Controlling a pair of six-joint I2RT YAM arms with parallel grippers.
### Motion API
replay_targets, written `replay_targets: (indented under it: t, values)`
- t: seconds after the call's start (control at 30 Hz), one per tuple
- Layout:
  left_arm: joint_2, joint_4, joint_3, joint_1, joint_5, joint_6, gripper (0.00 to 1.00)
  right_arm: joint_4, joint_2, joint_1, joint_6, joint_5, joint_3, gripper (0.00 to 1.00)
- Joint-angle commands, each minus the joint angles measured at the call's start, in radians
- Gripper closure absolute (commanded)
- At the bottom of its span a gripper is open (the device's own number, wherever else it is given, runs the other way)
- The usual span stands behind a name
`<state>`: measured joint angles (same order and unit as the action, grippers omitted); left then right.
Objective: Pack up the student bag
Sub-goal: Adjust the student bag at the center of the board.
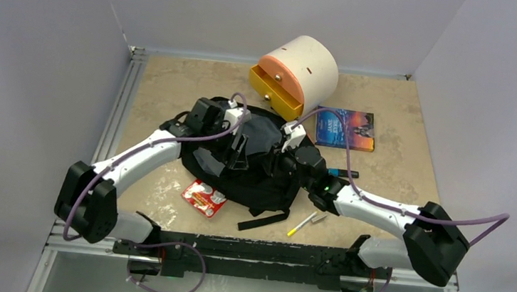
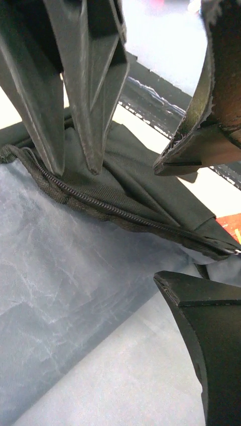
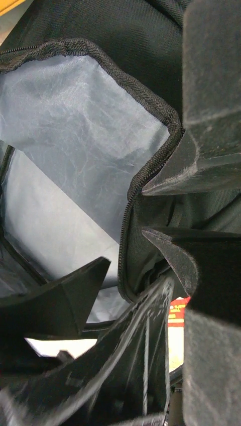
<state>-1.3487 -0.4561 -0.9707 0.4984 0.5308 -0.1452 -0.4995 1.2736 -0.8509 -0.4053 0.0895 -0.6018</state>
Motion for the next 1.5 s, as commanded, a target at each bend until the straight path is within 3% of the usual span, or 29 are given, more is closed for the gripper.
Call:
replay_targets:
  t: [0.0,0.07,0.13,0.2,0.3,0.33,0.6,0.83,1.03,1.27,1.47]
  values:
    - [-0.052,0.049,-0.057,0.040,-0.057,0.041,0.31,-0.022,-0.030,0.007,-0.020,0.013,-0.007,0.68]
    - [-0.077,0.052,-0.072,0.050,-0.086,0.048,0.32,-0.014,-0.042,0.006,-0.018,0.007,-0.005,0.68]
    - [-0.093,0.052,-0.089,0.055,-0.101,0.053,0.40,-0.012,-0.062,0.007,-0.020,-0.001,0.005,0.68]
    - [-0.101,0.046,-0.101,0.057,-0.115,0.048,0.60,-0.016,-0.089,0.007,-0.018,-0.015,0.023,0.68]
    - [-0.092,0.025,-0.110,0.058,-0.179,0.006,0.97,-0.043,-0.141,0.006,0.017,-0.067,0.056,0.68]
    - [-0.078,0.022,-0.106,0.058,-0.208,-0.027,1.00,-0.061,-0.166,0.006,0.035,-0.086,0.076,0.67]
    - [0.138,0.099,-0.094,0.057,-0.329,-0.252,1.00,-0.163,-0.157,0.006,0.177,-0.434,0.105,0.61]
    - [0.276,0.227,-0.033,0.058,-0.302,-0.377,1.00,-0.243,-0.105,0.004,0.286,-0.481,0.076,0.59]
    - [0.280,0.254,-0.030,0.058,-0.261,-0.398,1.00,-0.329,-0.045,0.004,0.395,-0.516,0.031,0.54]
    - [0.276,0.249,-0.029,0.058,-0.259,-0.399,1.00,-0.409,-0.032,0.003,0.722,-0.564,0.038,0.50]
    - [0.275,0.250,-0.028,0.057,-0.254,-0.399,1.00,-0.293,0.015,0.003,0.892,-0.573,-0.057,0.48]
